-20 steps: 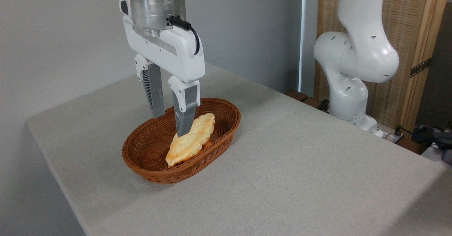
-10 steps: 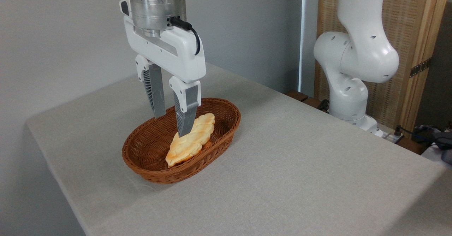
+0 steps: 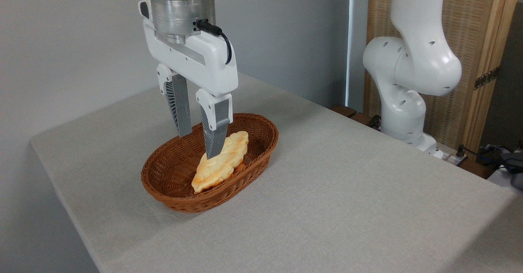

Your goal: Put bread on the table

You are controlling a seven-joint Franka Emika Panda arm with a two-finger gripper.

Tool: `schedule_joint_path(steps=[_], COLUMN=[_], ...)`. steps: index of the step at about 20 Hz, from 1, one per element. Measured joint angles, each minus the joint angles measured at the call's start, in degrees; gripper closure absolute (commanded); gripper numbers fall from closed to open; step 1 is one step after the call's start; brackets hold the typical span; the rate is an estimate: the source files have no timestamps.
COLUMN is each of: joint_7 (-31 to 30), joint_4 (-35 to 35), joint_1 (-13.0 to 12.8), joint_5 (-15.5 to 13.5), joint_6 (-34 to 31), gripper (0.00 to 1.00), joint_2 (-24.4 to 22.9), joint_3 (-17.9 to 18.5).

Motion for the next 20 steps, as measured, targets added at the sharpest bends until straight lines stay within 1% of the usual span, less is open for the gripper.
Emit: schedule_joint_path(steps=[8, 13, 20], joint_7=[0.0, 0.0, 0.0], joint_4=[-0.1, -0.1, -0.1], joint_1=[0.0, 0.0, 0.1], joint_5=[0.0, 0.0, 0.0], joint_6=[-0.2, -4.5, -4.8], gripper=[0.0, 0.0, 0.0], joint_2=[0.1, 0.1, 0.1], joint_3=[0.0, 0.0, 0.1])
